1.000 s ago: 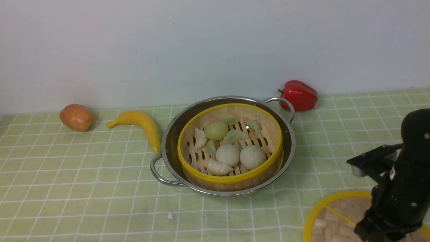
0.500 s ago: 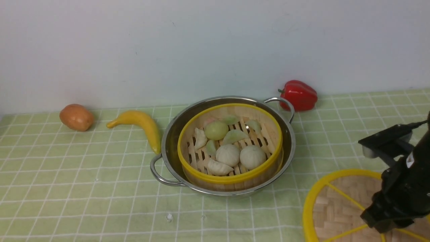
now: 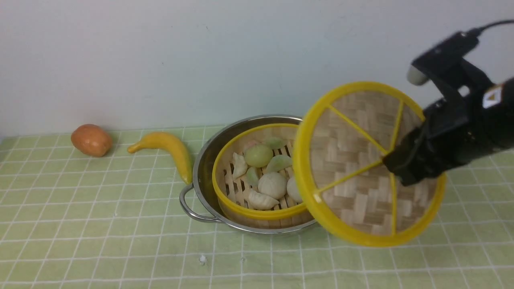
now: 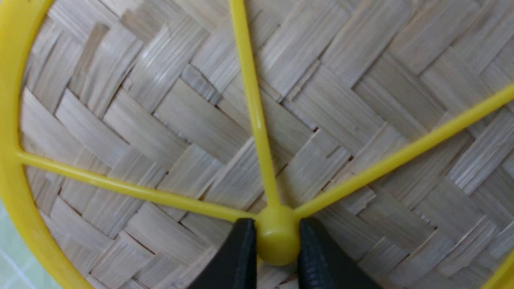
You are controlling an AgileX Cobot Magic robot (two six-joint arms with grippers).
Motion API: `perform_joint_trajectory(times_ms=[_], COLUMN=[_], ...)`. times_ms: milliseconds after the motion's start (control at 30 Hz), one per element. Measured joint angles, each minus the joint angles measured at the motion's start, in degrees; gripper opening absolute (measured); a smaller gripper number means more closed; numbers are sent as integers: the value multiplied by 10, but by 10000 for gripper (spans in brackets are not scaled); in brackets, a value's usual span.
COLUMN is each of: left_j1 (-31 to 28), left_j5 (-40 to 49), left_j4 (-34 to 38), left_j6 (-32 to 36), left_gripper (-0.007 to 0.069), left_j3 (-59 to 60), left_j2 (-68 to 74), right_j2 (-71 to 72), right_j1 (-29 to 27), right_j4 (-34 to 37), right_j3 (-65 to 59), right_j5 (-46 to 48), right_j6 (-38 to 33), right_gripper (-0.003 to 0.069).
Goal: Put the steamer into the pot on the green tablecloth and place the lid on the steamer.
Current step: 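Place the bamboo steamer lid onto the steamer basket in the pot with the right gripper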
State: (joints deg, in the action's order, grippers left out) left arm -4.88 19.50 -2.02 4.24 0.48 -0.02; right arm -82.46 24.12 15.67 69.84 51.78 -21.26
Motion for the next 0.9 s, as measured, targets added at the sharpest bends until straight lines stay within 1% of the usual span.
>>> perform_joint_trajectory(times_ms=[33,167,200,300,467,600,900], left_j1=[0,0,0,0,0,0,0], left_j5=[0,0,0,0,0,0,0], left_j4=[0,0,0,0,0,0,0], left_j6=[0,0,0,0,0,0,0], left_gripper=[243,243,243,243,243,243,243], left_j3=[0,0,0,0,0,0,0], left_j2=[0,0,0,0,0,0,0], right_j2=[-8,-99,-104,-183,-256,-292,-306], right_j1=[5,41,42,54,55,55,55], right_j4=[0,2,2,1,-3,-4,-6], right_j3=[0,106,106,187,243,262,268], right_j5=[0,0,0,11,24,23,-3], right_j6=[0,-20,-20,-30,-39,-51,-73], right_gripper=[145,145,145,145,145,145,145])
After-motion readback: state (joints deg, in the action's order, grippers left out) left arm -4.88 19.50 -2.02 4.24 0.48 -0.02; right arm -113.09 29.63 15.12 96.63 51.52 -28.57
